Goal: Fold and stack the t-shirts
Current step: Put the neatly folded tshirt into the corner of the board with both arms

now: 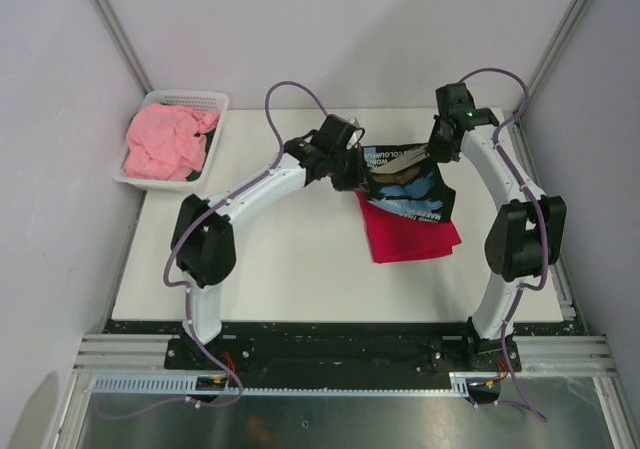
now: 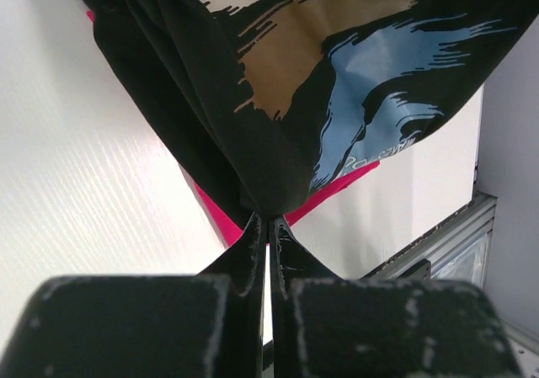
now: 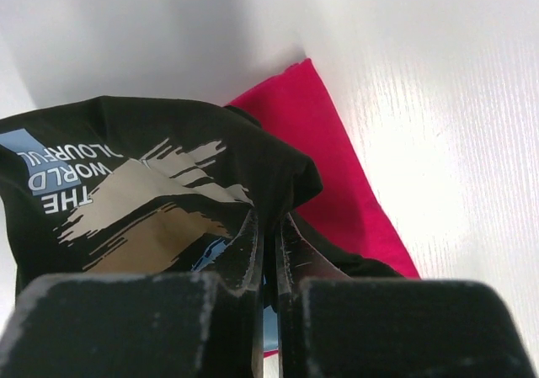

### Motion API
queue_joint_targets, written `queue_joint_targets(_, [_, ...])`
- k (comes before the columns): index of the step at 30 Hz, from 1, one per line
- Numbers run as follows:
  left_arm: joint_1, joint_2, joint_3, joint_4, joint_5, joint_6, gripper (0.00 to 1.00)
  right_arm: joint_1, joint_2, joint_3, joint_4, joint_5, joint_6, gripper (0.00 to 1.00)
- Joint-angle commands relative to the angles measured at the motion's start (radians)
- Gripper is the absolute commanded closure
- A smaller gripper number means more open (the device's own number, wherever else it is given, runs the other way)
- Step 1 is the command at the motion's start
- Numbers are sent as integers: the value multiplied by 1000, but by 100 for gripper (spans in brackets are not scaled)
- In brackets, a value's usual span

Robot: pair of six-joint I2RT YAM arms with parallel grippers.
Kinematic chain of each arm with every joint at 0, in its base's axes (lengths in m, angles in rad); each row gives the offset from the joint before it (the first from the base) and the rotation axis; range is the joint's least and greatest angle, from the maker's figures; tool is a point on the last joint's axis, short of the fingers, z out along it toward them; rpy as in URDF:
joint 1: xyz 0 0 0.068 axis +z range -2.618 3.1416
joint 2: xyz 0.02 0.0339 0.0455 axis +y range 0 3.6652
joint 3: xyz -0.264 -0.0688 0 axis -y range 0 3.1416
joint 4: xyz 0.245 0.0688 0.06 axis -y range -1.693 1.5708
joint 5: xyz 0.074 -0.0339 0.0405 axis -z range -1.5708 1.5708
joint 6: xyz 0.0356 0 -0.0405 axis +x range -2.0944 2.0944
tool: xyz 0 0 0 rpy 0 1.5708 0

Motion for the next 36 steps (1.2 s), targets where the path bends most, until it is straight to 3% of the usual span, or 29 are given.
queue_joint_targets(1, [-39,-27,-39,13,4,-19,100,-10,-70,-34,50,7,-12,100])
queue_joint_targets(36, [-146,-127,-318,91,5,-43,100,-14,-65,-82,14,85,-18,100])
